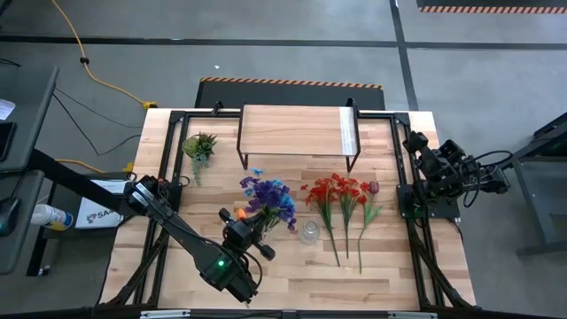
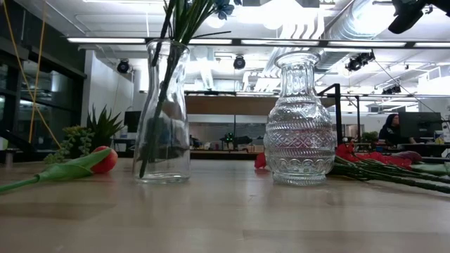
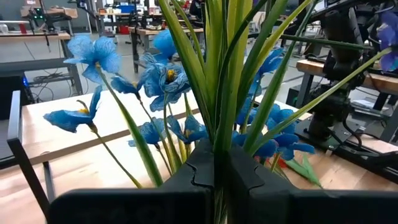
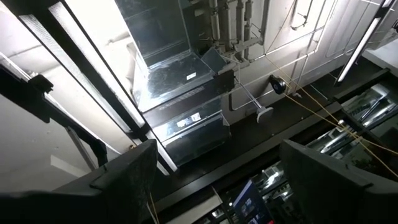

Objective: Pick and place flowers into a vace then onto a shelf
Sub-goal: Put the purple flowers into the left transparent flower vase, then put the orange flower into the left transparent flower vase

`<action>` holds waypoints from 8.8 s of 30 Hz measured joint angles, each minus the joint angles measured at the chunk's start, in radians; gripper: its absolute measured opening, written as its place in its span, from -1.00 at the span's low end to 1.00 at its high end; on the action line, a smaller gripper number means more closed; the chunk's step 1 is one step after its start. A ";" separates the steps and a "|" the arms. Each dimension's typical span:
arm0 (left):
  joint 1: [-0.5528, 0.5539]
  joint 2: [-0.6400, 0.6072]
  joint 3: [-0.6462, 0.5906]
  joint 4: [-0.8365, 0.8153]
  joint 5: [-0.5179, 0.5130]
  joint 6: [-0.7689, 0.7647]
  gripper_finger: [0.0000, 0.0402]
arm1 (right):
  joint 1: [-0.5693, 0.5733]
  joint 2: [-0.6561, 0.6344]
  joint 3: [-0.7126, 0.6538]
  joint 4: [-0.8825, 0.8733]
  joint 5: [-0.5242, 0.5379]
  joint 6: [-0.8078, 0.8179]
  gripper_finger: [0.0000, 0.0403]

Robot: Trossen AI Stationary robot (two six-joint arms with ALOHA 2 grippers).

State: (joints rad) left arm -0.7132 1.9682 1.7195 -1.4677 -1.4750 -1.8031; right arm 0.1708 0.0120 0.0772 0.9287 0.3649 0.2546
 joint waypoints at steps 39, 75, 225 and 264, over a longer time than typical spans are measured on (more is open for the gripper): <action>0.000 0.000 -0.001 -0.009 0.053 0.026 -0.21 | 0.000 0.000 0.000 -0.002 0.010 -0.001 0.63; -0.029 -0.001 -0.001 -0.079 0.217 0.025 -0.12 | 0.000 0.000 0.000 -0.005 0.022 -0.011 0.63; -0.053 0.194 0.064 0.115 1.211 -0.400 0.68 | 0.000 0.000 0.000 0.091 -0.079 0.077 0.63; 0.007 0.225 -0.082 0.398 1.362 -0.402 -0.06 | 0.000 0.000 0.000 0.085 -0.080 0.085 0.63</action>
State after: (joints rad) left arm -0.7059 2.1933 1.6375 -1.0694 -0.1132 -2.2046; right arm 0.1709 0.0120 0.0774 1.0138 0.2853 0.3397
